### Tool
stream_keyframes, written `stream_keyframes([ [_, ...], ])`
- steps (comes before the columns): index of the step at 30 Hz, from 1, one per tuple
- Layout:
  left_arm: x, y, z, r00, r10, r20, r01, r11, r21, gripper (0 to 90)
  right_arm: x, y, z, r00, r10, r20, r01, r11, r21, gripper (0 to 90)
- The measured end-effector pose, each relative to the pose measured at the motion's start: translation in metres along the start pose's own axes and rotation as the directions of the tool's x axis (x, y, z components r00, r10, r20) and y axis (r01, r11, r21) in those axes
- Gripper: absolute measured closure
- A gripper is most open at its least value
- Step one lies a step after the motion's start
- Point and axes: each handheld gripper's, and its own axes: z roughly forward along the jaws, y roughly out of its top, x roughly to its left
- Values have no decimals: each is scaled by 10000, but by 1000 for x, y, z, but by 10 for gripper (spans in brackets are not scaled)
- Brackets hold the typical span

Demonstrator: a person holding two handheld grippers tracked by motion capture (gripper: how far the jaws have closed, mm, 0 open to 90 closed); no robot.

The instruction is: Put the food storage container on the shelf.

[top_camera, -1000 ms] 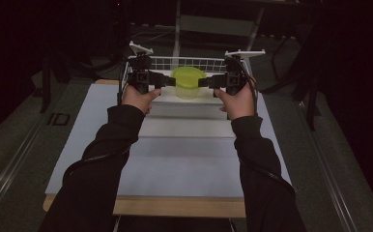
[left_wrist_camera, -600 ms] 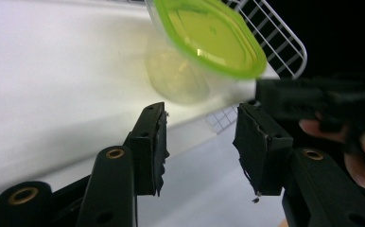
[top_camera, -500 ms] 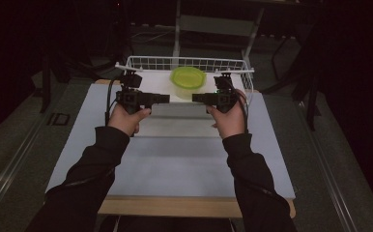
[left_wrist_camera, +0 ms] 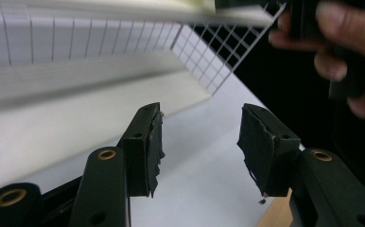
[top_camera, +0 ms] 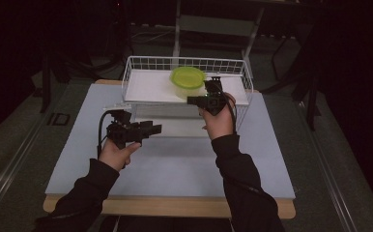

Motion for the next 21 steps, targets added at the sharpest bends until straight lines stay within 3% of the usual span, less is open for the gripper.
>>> stream_keyframes([
  [10, 1, -23, 10, 9996, 17, 296, -22, 9998, 194, 504, -9, 9, 6, 9976, 151, 671, -130, 9994, -313, 856],
  [16, -2, -25, 13, 9990, 207, 398, -217, 9995, 236, 498, -12, 8, 6, 9974, 209, 686, -192, 9995, -256, 839],
  [21, -5, -25, 11, 9980, 297, 561, -309, 9993, 198, 415, -8, 3, -4, 9986, 38, 526, -27, 9998, -198, 772],
])
